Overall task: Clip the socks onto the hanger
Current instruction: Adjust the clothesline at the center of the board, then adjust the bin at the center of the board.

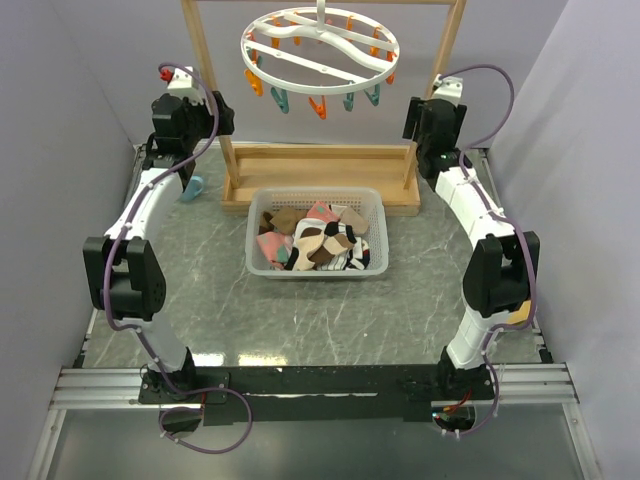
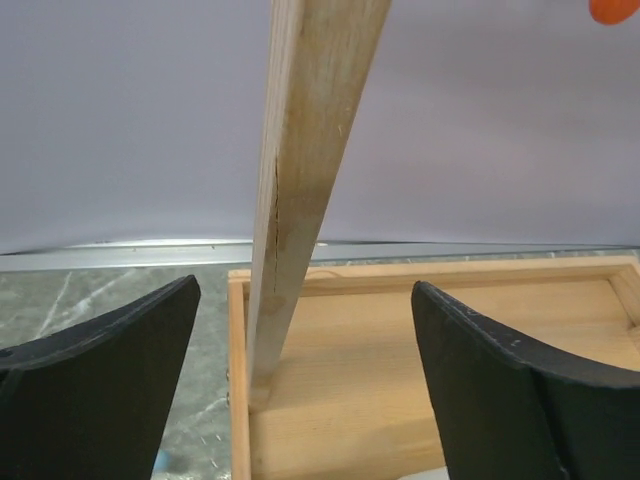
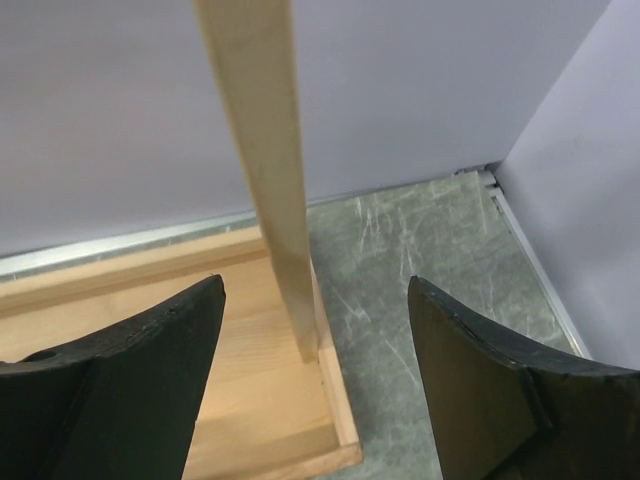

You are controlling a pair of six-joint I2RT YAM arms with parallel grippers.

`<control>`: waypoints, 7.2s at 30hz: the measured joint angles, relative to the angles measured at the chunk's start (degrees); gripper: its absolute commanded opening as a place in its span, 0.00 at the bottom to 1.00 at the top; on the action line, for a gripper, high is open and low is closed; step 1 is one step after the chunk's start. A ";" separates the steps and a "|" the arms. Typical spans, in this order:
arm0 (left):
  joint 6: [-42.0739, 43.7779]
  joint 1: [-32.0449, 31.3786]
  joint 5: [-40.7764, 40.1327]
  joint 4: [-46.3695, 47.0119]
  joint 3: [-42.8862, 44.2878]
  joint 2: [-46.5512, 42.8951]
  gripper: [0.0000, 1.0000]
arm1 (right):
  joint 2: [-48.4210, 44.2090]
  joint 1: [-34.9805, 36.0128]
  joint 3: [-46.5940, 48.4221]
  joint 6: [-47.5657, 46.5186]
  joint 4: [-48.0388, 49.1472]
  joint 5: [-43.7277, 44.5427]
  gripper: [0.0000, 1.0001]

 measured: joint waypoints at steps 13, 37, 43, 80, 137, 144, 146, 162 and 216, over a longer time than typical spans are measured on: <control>3.08 -1.70 -3.32 2.10 0.55 2.05 0.40 | 3.58 -2.49 4.15 0.55 0.59 -4.28 0.55; 5.27 -1.09 -2.82 2.91 0.61 2.54 0.01 | 3.67 -3.61 4.15 5.95 0.39 -9.94 0.34; 4.37 -0.92 -0.92 3.21 -4.59 -1.99 0.01 | 1.05 -3.91 -0.87 8.31 2.82 -10.12 0.33; -2.27 -2.19 1.44 -4.22 -11.67 -9.73 0.79 | 0.33 -5.09 -5.29 4.22 9.64 -9.07 0.80; -6.29 -2.38 5.35 -4.72 -22.82 -21.73 0.12 | -31.82 -6.49 -42.56 7.91 18.51 -14.67 0.22; -6.03 -2.51 6.36 -6.14 -23.02 -22.53 0.70 | -35.23 -6.49 -43.89 10.14 15.23 -13.90 0.56; -5.22 -2.23 6.64 -8.00 -22.86 -22.77 0.88 | -35.63 -6.49 -43.87 11.63 13.68 -13.44 0.66; 4.79 -3.30 6.73 -29.97 -19.71 -40.81 0.99 | -52.81 -1.27 -43.41 17.07 -2.80 -15.23 0.96; 32.41 -6.34 24.59 -45.94 -34.16 -44.02 0.85 | -44.15 41.00 -57.96 48.35 -28.50 4.92 0.06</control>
